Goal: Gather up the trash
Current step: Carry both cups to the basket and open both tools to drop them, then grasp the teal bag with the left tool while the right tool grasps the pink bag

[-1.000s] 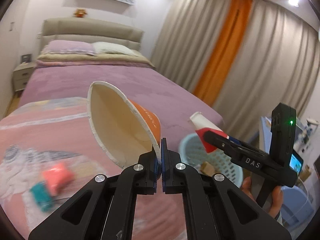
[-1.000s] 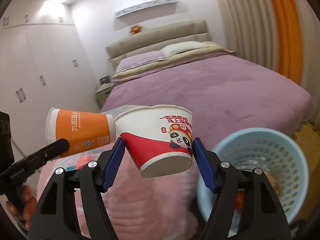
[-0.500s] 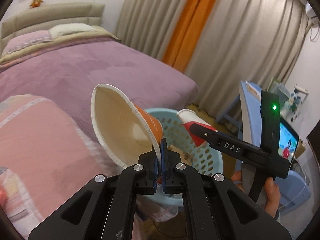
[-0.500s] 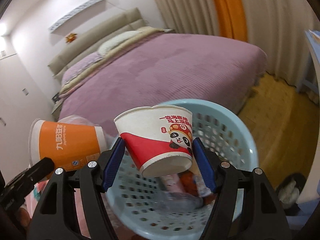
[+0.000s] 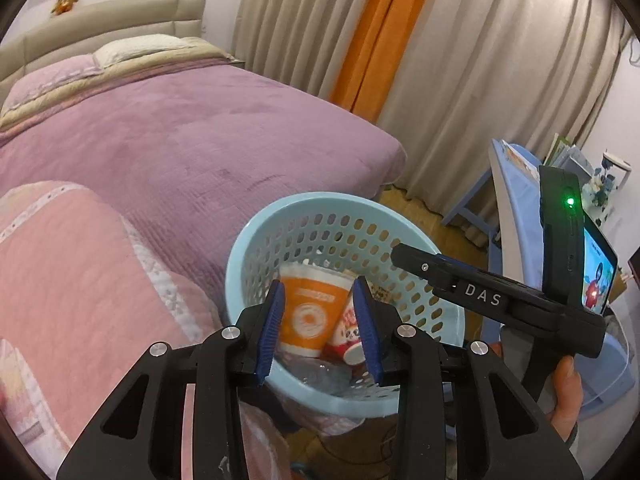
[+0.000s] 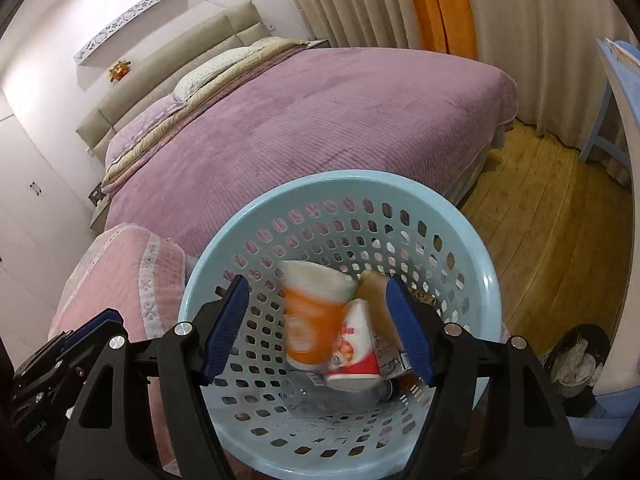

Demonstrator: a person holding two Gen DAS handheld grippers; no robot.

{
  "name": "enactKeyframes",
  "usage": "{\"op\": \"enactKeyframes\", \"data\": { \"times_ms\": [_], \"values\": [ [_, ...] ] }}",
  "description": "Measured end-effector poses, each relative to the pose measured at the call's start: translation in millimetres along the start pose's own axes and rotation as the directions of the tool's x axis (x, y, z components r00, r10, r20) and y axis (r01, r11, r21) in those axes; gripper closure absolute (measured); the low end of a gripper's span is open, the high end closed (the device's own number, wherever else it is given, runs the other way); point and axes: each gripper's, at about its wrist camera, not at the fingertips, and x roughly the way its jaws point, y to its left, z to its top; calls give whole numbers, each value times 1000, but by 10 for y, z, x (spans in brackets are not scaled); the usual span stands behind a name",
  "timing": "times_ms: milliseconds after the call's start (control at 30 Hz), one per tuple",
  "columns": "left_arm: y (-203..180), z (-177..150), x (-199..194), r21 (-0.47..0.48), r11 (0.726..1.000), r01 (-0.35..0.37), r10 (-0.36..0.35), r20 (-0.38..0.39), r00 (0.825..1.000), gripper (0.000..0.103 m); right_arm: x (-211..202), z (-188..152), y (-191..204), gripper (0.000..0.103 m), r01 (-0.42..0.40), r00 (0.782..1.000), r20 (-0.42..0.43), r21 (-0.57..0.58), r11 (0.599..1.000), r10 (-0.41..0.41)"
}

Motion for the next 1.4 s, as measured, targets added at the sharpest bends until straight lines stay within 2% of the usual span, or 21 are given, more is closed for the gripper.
{"op": "enactKeyframes", "data": {
  "times_ms": [300,533,633,767,867,933,1033,1100,1233,1400],
  "values": [
    [191,-122,-392,-60,998,-19,24,73,997,69,-169,-93,396,36,-53,997,55,-108,993,59],
    [519,-315,-966,-135,987,-86,108,170,979,53,-312,-206,965,36,-121,984,96,-243,962,148],
    [727,-445,-1253,-190,971,-146,184,204,962,49,-331,-290,1216,36,-157,977,90,-302,940,192],
    [1068,-668,-1610,-289,923,-252,319,213,924,47,-339,-439,1618,36,-199,967,72,-391,898,246],
    [1319,-844,-1833,-350,872,-342,423,189,886,45,-308,-526,1896,47,-232,960,37,-444,865,277],
    [1486,-988,-1963,-382,836,-395,483,169,859,40,-285,-576,2067,57,-262,954,7,-466,845,300],
    [1665,-1121,-2085,-402,806,-434,524,145,839,39,-217,-680,2331,59,-321,939,-47,-473,821,340],
    [1814,-1224,-2121,-415,791,-449,534,110,838,35,-148,-768,2542,60,-355,930,-90,-480,802,358],
    [1980,-1386,-2098,-397,785,-475,538,59,841,33,-59,-967,2876,60,-403,912,-150,-500,767,381],
    [2175,-1538,-1970,-402,796,-454,498,8,867,32,25,-1167,3233,60,-427,903,-205,-522,738,378]
  ]
}}
